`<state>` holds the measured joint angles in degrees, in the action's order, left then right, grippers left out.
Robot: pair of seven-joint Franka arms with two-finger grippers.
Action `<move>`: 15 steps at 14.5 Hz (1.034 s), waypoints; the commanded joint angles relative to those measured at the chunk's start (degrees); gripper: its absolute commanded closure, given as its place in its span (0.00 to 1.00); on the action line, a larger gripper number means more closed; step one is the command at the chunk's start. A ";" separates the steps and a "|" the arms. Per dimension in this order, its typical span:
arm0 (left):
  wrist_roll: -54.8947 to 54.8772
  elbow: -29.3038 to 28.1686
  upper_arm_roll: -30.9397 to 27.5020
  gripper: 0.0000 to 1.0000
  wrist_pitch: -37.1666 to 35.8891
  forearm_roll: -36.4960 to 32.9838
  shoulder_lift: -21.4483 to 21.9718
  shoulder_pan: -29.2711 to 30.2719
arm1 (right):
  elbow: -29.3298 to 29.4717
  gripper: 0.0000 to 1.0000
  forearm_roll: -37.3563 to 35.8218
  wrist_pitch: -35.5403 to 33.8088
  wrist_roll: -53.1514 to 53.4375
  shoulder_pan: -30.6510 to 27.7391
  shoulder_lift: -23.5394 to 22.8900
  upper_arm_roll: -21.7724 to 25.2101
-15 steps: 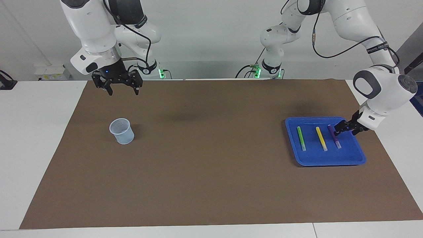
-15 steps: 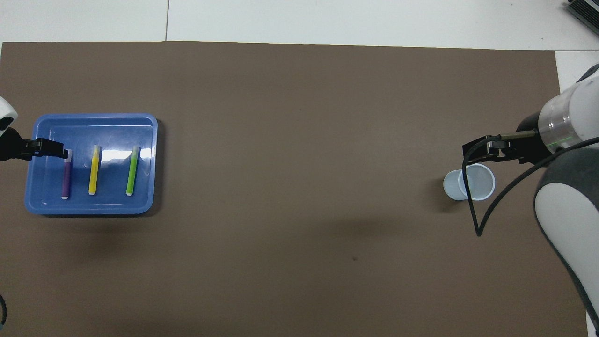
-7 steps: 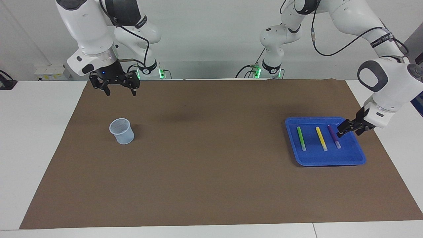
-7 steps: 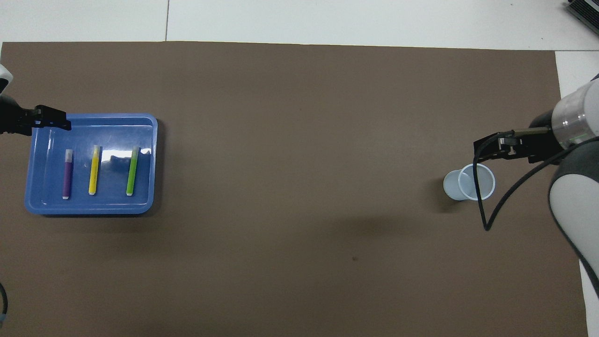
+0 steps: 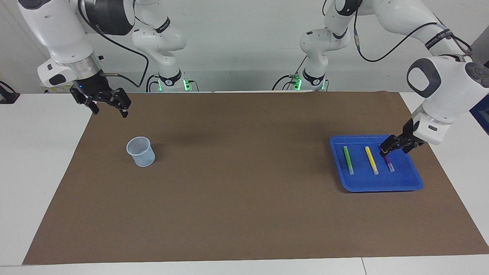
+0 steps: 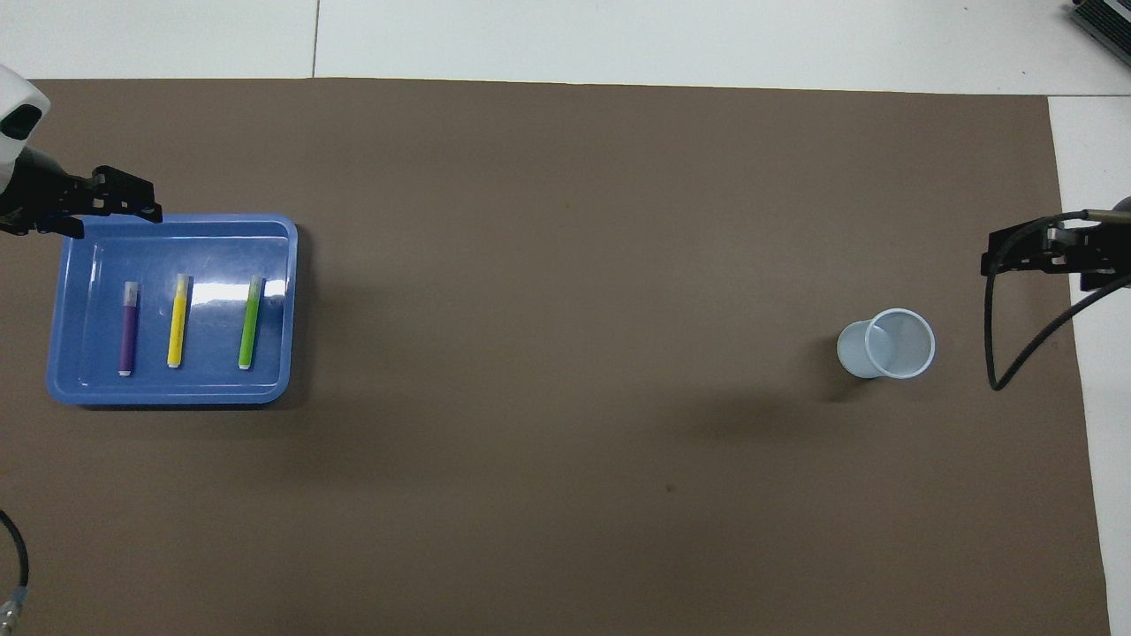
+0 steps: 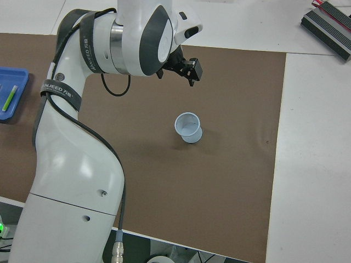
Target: Right arm passes pens to left for tray arrangement
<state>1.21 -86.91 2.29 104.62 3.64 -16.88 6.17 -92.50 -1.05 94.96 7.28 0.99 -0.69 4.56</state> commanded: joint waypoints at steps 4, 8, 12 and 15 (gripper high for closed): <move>1.33 1.21 -0.62 0.00 -3.37 -2.76 2.29 -3.79 | 3.71 0.00 0.95 -3.28 -0.16 -0.11 -1.24 -0.60; 1.33 0.87 -0.53 0.00 -5.83 -2.76 5.36 -4.59 | 3.03 0.00 3.33 -1.71 0.62 0.15 -1.07 -3.23; 1.33 -2.21 -0.53 0.00 -6.71 -2.76 9.75 -5.47 | 3.03 0.00 2.98 -1.89 0.63 0.06 -0.98 -5.44; 1.25 -2.82 -0.45 0.00 -7.86 -2.76 11.08 -5.47 | 2.76 0.00 2.63 -2.06 0.28 0.06 -0.89 -5.35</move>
<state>1.85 -87.13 2.38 97.35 2.07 -8.15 1.52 -90.77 1.35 93.52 7.42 1.36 -0.90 -0.86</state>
